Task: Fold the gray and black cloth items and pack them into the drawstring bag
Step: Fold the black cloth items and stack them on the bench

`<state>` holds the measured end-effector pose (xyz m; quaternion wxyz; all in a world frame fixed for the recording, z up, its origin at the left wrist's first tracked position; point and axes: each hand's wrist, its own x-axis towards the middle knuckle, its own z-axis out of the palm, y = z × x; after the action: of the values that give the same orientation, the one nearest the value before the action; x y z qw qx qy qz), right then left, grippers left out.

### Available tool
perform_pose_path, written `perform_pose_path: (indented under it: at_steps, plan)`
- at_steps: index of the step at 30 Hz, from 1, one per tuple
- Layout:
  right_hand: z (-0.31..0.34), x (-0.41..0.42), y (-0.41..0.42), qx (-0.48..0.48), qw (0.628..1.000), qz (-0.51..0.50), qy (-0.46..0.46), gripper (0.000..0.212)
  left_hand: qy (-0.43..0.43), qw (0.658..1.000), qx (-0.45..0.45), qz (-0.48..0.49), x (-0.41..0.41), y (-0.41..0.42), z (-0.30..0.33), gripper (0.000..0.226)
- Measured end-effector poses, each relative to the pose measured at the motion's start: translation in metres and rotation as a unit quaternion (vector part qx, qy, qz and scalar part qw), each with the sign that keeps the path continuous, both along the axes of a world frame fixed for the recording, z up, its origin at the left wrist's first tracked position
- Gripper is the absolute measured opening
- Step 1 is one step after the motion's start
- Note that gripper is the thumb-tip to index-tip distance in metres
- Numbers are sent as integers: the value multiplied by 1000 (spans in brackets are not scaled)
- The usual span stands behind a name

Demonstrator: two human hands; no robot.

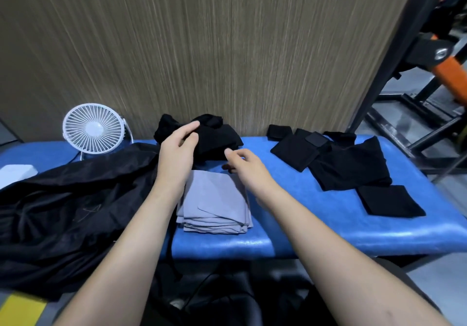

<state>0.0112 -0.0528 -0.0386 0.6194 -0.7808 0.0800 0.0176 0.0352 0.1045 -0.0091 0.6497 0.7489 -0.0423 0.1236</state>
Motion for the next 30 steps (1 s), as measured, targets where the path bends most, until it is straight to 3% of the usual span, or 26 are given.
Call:
perform_pose_path:
  at_steps: [6, 8, 10, 12, 16, 21, 23, 27, 30]
  plan:
    - [21, 13, 13, 239, 971, 14, 21, 48, -10, 996, -12, -88, -11, -4, 4, 30]
    - [24, 18, 15, 256, 966, -34, 14, 37, -5, 994, 9, -111, -15, -6, 2, 28]
    - [30, 20, 16, 275, 957, -86, -21, 12, 13, 992, -2, -123, -14, -6, -2, 24]
    - [38, 20, 14, 298, 947, -101, -59, 4, 54, 990, -62, -113, -9, -5, -4, 16]
    - [53, 13, 5, 337, 934, -53, -105, 12, 134, 962, -217, -99, 1, -2, 0, 22]
    - [66, -4, -15, 358, 923, -6, -141, 12, 188, 883, -415, -110, 15, 1, 6, 28]
    - [66, -11, -28, 359, 921, 6, -150, 16, 178, 875, -440, -92, 19, -2, 6, 38]
    - [67, -30, -60, 304, 938, -5, -167, 28, 135, 878, -453, -73, 20, -9, 8, 34]
    - [63, -42, -90, 217, 957, -47, -186, 15, 156, 857, -479, -105, 15, -14, 14, 23]
